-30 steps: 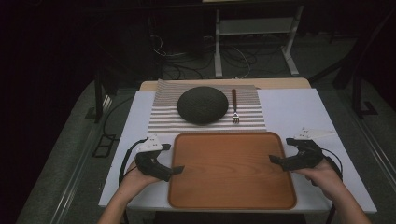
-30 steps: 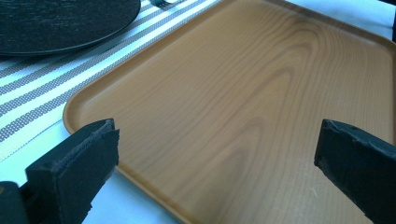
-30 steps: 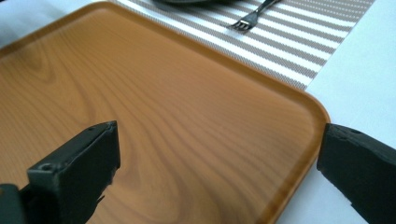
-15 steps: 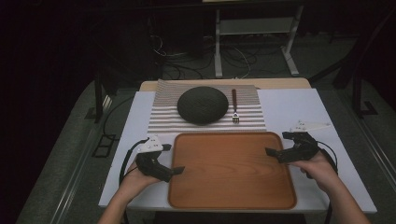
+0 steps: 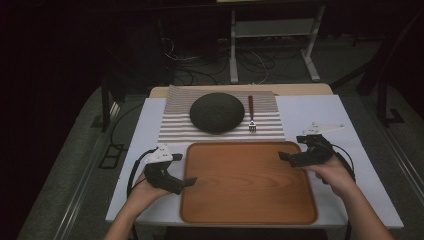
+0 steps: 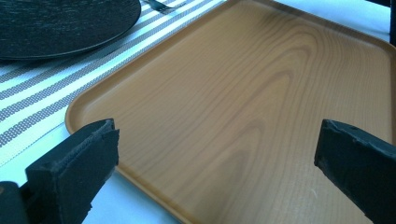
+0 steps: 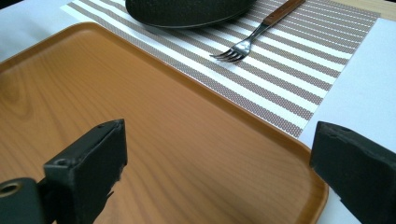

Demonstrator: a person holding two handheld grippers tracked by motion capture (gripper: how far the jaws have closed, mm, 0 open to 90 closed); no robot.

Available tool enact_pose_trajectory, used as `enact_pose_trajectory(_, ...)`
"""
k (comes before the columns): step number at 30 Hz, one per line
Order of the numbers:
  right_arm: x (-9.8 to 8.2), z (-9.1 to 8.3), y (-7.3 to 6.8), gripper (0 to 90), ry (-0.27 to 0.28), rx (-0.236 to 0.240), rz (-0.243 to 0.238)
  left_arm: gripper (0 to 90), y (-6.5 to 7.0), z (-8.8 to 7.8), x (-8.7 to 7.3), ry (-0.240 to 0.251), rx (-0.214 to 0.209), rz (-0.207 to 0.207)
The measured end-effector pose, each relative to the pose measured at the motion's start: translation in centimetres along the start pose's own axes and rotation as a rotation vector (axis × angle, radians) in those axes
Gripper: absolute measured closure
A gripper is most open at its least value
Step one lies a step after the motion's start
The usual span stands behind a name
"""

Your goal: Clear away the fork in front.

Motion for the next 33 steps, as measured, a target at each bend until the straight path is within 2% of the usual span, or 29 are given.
enact_pose_trajectory(6,0.6,0.7,0.2,5.1,-0.014,-0.001,0.0,0.0,0.1,0.0,0.1,0.002,-0.004,0.004)
enact_pose_trajectory(8,0.8,1.2,0.3,5.3,-0.042,-0.002,-0.004,0.0,0.1,0.0,0.1,0.002,-0.006,0.005)
enact_pose_trajectory(16,1.6,2.1,0.4,6.8,-0.059,-0.01,-0.01,0.0,0.2,0.0,0.1,0.008,-0.009,0.001)
enact_pose_trajectory(19,1.9,2.7,0.6,7.2,-0.083,-0.016,-0.004,0.0,0.2,0.1,0.1,0.005,-0.008,0.003)
enact_pose_trajectory(24,2.3,3.4,1.0,10.7,-0.091,-0.022,0.016,0.0,0.3,0.2,0.1,0.001,-0.01,0.009)
enact_pose_trajectory(26,2.6,3.9,1.4,12.1,-0.112,-0.049,0.011,0.0,0.4,0.3,0.0,-0.007,-0.006,0.018)
enact_pose_trajectory(33,3.5,4.8,1.9,13.9,-0.125,-0.063,0.03,0.0,0.5,0.3,0.0,-0.006,-0.009,0.02)
Point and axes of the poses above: each handheld gripper's, and its own axes: z roughly forward along the jaws, x roughly out of its top, y roughly to its right, the point moved 9 cm from there along z, roughly forward along the jaws, and after that the axes turned 3 degrees about x, right-handed, at the moved point
